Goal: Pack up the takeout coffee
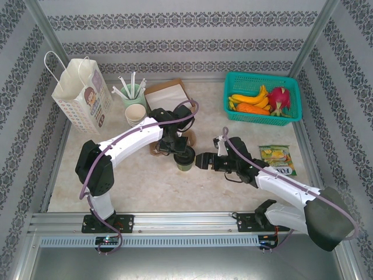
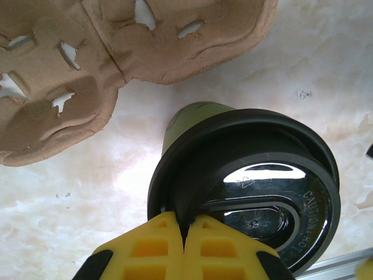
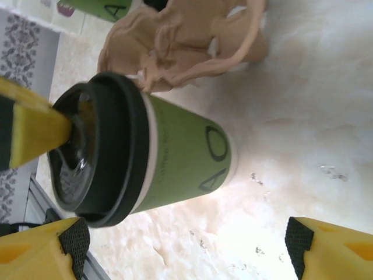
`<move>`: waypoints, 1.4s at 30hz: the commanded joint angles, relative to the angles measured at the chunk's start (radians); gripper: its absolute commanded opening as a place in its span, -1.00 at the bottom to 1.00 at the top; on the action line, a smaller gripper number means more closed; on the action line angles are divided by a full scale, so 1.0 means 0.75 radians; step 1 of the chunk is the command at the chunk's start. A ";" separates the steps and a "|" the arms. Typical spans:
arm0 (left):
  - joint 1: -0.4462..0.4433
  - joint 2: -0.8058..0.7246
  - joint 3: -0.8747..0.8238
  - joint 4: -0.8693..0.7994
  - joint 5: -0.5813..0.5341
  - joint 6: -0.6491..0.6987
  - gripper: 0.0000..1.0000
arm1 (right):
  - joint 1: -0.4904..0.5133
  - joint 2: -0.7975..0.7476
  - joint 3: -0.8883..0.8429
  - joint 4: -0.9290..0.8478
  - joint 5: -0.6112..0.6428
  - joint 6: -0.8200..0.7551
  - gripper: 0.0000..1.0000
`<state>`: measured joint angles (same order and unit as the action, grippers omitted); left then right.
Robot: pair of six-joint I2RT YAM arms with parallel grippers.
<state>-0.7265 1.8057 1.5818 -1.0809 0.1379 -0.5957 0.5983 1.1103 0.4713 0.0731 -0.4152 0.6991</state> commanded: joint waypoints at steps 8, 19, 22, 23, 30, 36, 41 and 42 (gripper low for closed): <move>-0.011 0.047 -0.021 0.037 -0.010 -0.071 -1.00 | 0.068 0.005 -0.023 0.149 0.062 -0.188 0.64; -0.011 0.061 -0.020 0.046 -0.008 -0.081 -1.00 | 0.124 0.090 0.013 0.228 0.119 -0.417 0.55; -0.011 0.063 -0.022 0.043 0.000 -0.083 -1.00 | 0.124 0.102 0.018 0.236 0.136 -0.446 0.55; -0.011 0.062 -0.024 0.045 0.004 -0.082 -1.00 | 0.128 0.108 0.020 0.235 0.149 -0.456 0.55; -0.013 0.083 -0.111 0.105 0.078 -0.061 -1.00 | 0.150 0.180 0.009 0.190 0.370 -0.513 0.53; -0.023 0.104 -0.193 0.106 0.122 -0.032 -1.00 | 0.149 0.237 -0.043 0.179 0.397 -0.505 0.47; -0.045 0.140 -0.245 0.115 0.167 -0.032 -1.00 | 0.155 0.284 -0.045 0.165 0.387 -0.511 0.45; -0.053 0.146 -0.246 0.118 0.177 -0.034 -1.00 | 0.160 0.298 -0.031 0.165 0.381 -0.515 0.45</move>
<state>-0.7235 1.7847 1.4960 -0.9684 0.1436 -0.6327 0.7166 1.2484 0.4683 0.2913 -0.2550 0.3412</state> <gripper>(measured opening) 0.049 0.728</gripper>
